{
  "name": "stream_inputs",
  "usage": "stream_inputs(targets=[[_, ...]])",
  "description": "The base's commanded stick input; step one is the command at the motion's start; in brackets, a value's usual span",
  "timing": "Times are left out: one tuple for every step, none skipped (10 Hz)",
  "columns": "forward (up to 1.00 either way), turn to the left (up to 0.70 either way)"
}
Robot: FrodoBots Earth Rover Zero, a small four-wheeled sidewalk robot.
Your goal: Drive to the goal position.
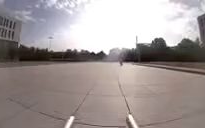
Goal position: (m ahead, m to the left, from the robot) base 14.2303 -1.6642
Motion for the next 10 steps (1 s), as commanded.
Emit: stream_inputs(targets=[[1.00, 0.00], [1.00, 0.00], [1.00, -0.08], [1.00, -0.40], [1.00, -0.39], [1.00, -0.24], [1.00, -0.11], [1.00, 0.00], [1.00, 0.00], [1.00, 0.00]])
